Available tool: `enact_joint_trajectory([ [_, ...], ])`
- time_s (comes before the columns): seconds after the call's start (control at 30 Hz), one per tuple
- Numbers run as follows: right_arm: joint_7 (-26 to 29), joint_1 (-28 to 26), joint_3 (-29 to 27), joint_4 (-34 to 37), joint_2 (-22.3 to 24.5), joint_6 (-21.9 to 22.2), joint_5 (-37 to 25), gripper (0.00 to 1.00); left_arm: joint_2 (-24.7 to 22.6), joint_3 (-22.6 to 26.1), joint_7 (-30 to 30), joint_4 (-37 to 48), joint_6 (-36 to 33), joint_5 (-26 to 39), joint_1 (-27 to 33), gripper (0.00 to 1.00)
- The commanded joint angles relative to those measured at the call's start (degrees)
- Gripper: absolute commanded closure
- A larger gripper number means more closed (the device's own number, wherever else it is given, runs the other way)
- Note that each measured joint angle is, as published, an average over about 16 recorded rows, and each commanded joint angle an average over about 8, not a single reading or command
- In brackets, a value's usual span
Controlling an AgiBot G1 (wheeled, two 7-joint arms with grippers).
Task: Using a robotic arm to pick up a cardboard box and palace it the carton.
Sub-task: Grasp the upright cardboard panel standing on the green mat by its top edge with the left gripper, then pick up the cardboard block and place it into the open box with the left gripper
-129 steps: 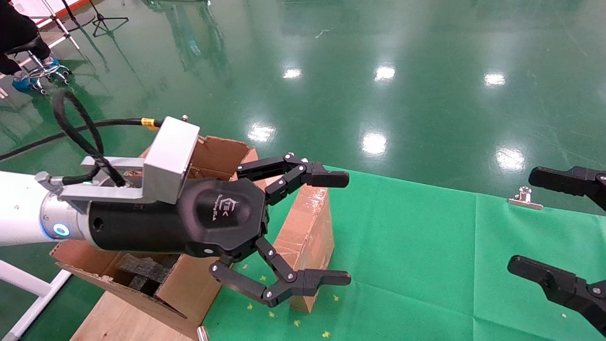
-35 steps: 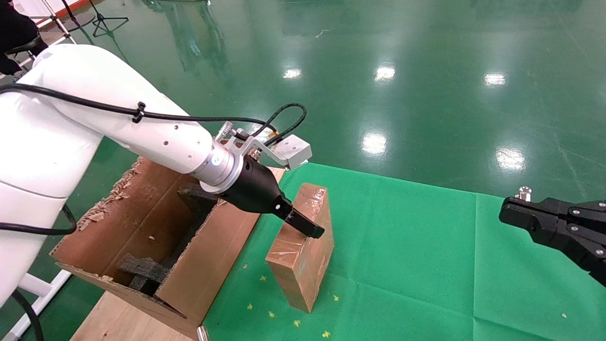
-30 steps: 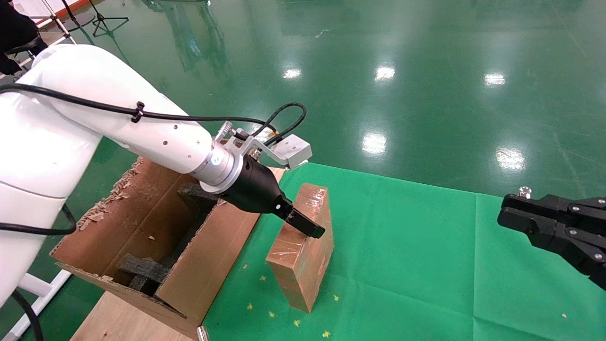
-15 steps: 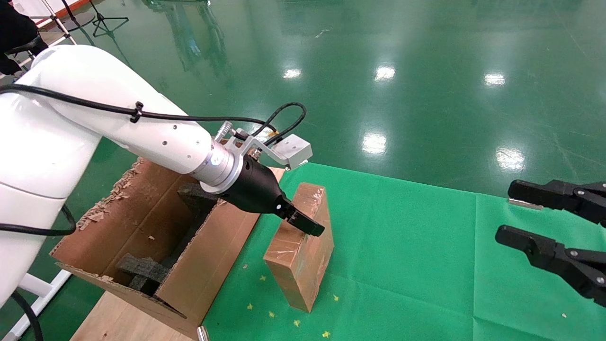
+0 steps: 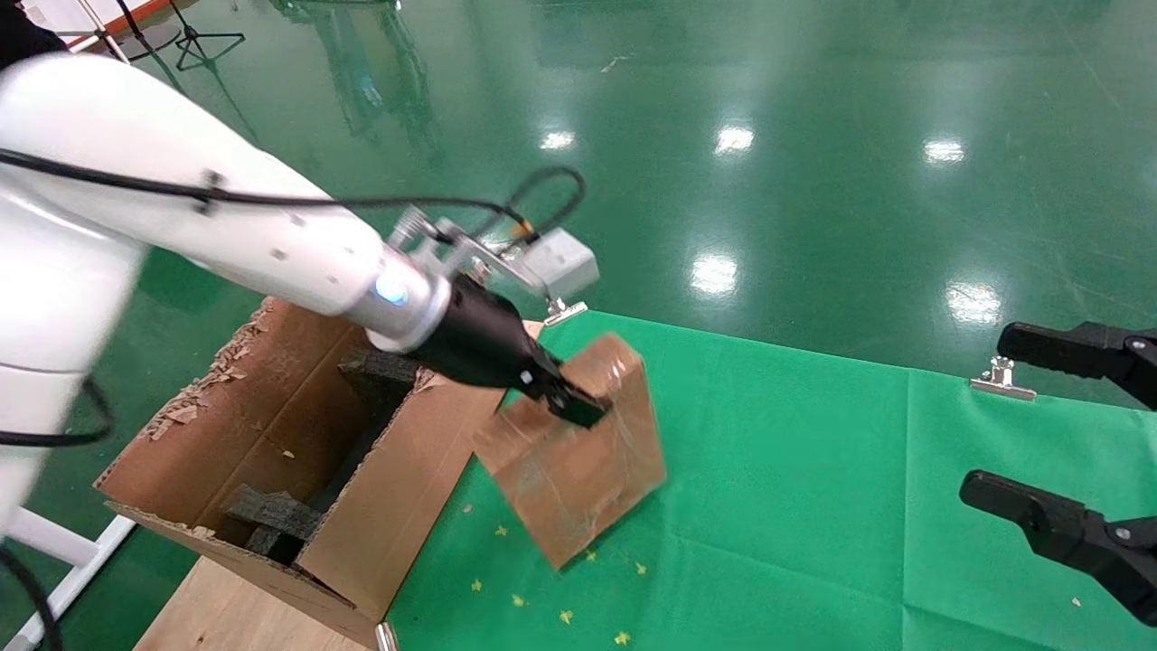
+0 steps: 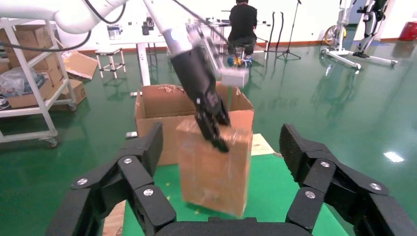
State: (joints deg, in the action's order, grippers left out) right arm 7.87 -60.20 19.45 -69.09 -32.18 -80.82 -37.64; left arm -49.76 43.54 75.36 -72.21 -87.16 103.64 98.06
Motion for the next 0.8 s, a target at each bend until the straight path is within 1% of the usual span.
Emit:
enact_joint_trajectory([
  [0.03, 0.0, 0.0, 0.0, 0.0, 0.0, 0.0, 0.0, 0.00, 1.2, -0.9, -1.1, -1.1, 0.0, -1.2, 0.6, 1.00],
  [0.17, 0.0, 0.0, 0.0, 0.0, 0.0, 0.0, 0.0, 0.00, 6.3, -3.9, -3.1, -2.5, -0.1, -2.1, 4.7, 1.00],
  [0.3, 0.0, 0.0, 0.0, 0.0, 0.0, 0.0, 0.0, 0.00, 11.9, -6.3, -5.6, -3.1, -0.4, -1.1, 9.3, 1.00],
  [0.47, 0.0, 0.0, 0.0, 0.0, 0.0, 0.0, 0.0, 0.00, 18.1, -7.1, -9.6, -2.3, -1.1, 2.0, 12.6, 1.00],
  [0.6, 0.0, 0.0, 0.0, 0.0, 0.0, 0.0, 0.0, 0.00, 22.0, -6.0, -13.2, -0.2, -0.6, 4.5, 11.2, 1.00],
  [0.8, 0.0, 0.0, 0.0, 0.0, 0.0, 0.0, 0.0, 0.00, 25.1, -4.7, -16.8, 6.6, 3.6, 4.5, 4.7, 1.00],
])
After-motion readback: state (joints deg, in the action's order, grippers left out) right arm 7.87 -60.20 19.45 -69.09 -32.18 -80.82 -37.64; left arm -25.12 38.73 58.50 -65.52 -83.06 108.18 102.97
